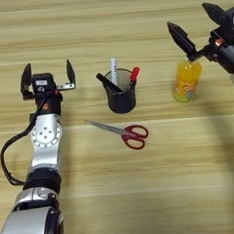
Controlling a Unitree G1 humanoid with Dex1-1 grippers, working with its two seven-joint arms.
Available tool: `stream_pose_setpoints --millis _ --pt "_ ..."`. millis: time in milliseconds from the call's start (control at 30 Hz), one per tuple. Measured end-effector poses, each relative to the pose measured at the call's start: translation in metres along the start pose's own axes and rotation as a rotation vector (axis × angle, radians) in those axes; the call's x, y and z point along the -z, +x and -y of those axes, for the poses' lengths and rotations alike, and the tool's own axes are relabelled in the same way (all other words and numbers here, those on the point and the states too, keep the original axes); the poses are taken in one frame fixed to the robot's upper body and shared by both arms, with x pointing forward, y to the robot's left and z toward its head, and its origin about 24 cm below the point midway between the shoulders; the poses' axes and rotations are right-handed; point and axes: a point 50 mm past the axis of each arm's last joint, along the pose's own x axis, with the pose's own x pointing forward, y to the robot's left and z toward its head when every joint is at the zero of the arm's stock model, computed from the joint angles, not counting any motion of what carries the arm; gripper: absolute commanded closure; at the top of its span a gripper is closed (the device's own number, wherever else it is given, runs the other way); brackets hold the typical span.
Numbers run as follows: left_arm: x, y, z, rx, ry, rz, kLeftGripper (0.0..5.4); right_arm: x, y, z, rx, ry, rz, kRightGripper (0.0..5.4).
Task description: Move the objects on the table
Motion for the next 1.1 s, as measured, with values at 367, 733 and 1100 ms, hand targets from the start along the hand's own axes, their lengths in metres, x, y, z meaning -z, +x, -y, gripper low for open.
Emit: stream_pose_setpoints --millis 367,733,1100 --pt "0.001 0.0 0.0 0.0 0.0 -0.003 0.0 0.037 -0.006 0.015 0.083 0.026 -0.159 0.02" --pt "0.0 0.0 0.0 -0.001 0.0 -0.002 0.0 0.077 -0.011 0.018 0.108 0.055 -0.278 0.02" --pt "0.0 0.0 0.0 -0.001 0.0 0.001 0.0 0.095 -0.009 0.017 0.104 0.057 -0.326 0.02"
